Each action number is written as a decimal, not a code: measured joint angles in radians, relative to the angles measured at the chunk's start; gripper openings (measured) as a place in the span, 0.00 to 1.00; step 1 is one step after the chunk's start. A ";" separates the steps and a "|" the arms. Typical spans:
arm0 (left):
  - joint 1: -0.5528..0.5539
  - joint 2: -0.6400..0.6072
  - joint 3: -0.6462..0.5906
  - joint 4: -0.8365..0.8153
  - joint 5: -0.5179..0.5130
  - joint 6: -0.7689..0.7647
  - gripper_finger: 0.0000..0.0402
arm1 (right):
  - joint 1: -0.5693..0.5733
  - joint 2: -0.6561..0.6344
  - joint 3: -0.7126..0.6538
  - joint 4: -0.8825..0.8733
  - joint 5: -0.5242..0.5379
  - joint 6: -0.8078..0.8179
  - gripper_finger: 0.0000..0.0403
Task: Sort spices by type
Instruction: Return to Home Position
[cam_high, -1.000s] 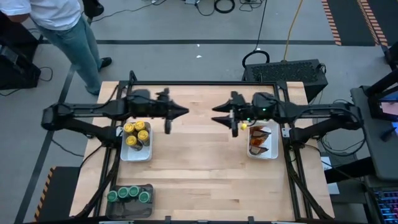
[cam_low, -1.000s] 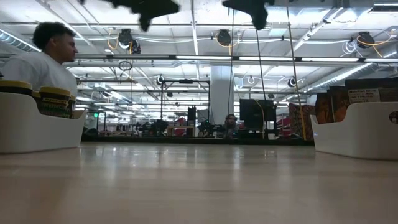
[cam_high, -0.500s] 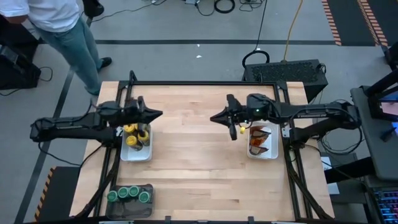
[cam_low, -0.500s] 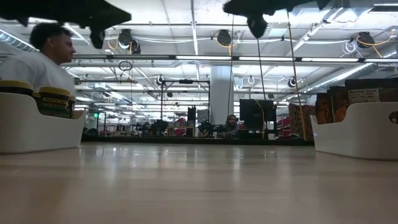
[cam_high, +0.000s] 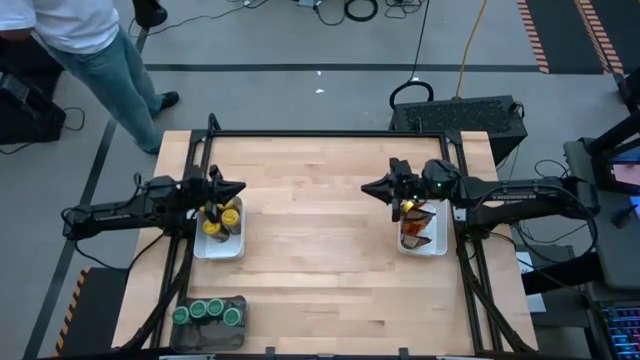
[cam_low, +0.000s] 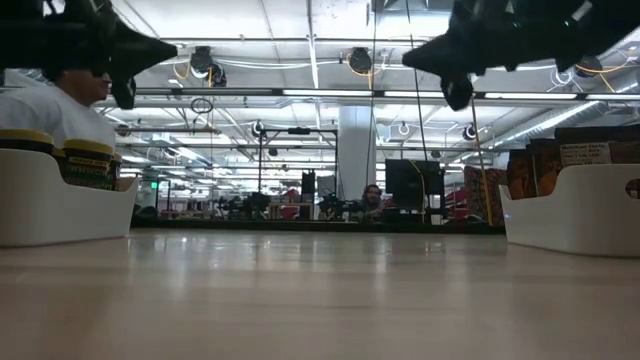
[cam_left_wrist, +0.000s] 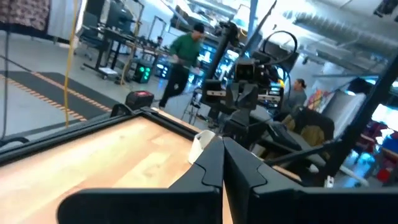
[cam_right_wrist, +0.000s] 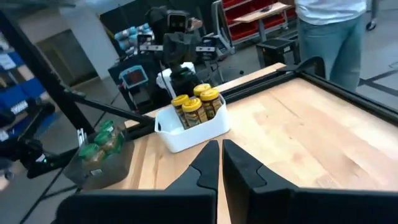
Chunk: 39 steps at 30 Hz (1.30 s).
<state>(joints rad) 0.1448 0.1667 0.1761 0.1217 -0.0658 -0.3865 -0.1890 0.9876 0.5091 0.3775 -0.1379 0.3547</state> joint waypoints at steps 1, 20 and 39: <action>0.000 -0.018 -0.015 0.000 -0.007 -0.002 0.02 | -0.005 -0.012 -0.020 0.015 0.001 0.013 0.00; 0.000 -0.166 -0.150 -0.002 0.019 -0.059 0.02 | -0.115 -0.169 -0.428 0.398 -0.042 0.201 0.00; 0.000 -0.166 -0.148 -0.071 0.003 -0.050 0.02 | -0.205 -0.441 -0.495 0.022 -0.291 -0.017 0.00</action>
<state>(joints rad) 0.1448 0.0006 0.0277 0.0509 -0.0624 -0.4370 -0.3936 0.5469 0.0139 0.3990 -0.4289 0.3378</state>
